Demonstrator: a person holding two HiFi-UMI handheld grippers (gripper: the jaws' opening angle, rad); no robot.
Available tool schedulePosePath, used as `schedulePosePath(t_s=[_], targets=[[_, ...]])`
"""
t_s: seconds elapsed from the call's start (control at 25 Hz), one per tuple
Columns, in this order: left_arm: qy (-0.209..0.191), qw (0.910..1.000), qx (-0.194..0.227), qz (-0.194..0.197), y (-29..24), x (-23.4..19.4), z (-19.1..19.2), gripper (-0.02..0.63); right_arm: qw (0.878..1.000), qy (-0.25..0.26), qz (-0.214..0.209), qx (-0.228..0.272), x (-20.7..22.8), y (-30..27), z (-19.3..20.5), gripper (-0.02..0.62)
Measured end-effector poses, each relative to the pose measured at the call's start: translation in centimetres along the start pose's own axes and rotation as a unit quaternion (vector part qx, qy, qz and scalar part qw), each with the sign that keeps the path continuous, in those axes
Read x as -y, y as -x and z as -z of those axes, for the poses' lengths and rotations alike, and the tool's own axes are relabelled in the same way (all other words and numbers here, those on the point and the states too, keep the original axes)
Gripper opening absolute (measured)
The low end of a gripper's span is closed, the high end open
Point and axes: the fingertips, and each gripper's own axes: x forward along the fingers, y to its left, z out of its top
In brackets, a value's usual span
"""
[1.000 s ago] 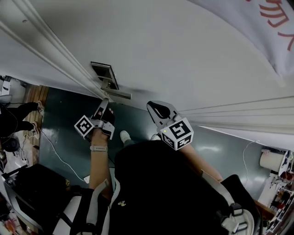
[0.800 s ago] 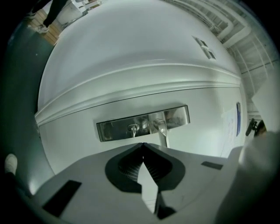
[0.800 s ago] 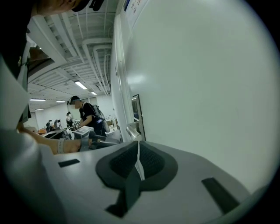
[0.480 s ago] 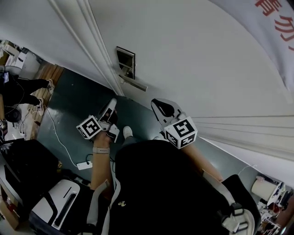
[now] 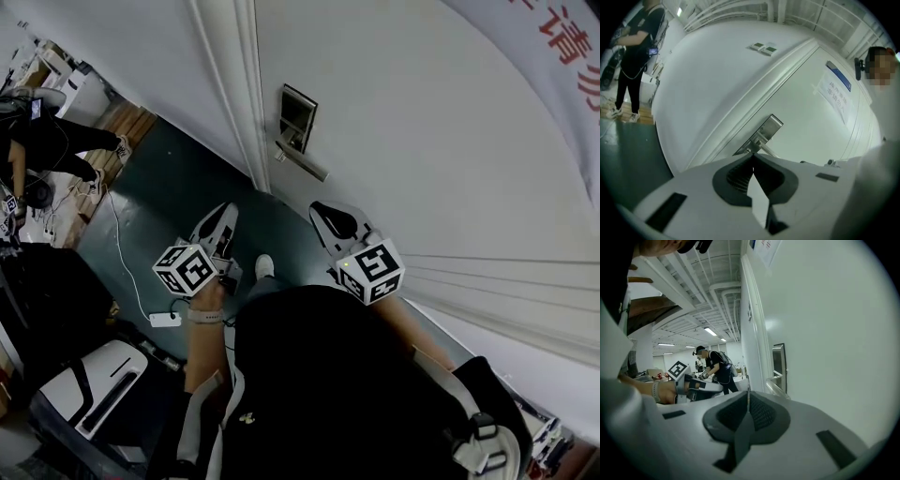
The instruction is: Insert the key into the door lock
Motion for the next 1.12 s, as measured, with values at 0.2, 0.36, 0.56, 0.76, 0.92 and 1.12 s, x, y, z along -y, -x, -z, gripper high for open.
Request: schedulePosePath(t_s=[0.2, 0.36, 0.56, 0.76, 0.92, 1.12], targets=[[-0.077, 0.9962, 0.019, -0.034, 2.4, 1.0, -1.5, 0.009, 1.0, 0.018, -0.025, 0.004, -1.8, -0.6, -0.9, 0.025], [-0.146, 0.9881, 0.016, -0.047, 3.6, 2.2, -2.2, 0.009, 0.999, 0.025, -0.044, 0.007, -2.9, -1.2, -1.4, 0.025], [-0.224, 0.9729, 0.008, -0.059, 4.7, 4.0, -2.8, 0.009, 0.997, 0.037, -0.061, 0.012, -4.1, -1.4, -2.3, 0.025], [-0.245, 0.9672, 0.011, -0.064, 5.3, 4.9, -3.1, 0.011, 0.996, 0.045, -0.071, 0.017, -4.9, -1.3, -3.1, 0.025], [-0.257, 0.964, 0.021, -0.066, 5.7, 5.5, -3.5, 0.011, 0.995, 0.055, -0.076, 0.019, -5.4, -1.1, -3.6, 0.025], [-0.256, 0.9645, 0.026, -0.059, 6.4, 5.9, -3.6, 0.011, 0.993, 0.065, -0.094, 0.017, -6.7, -0.7, -3.8, 0.025]])
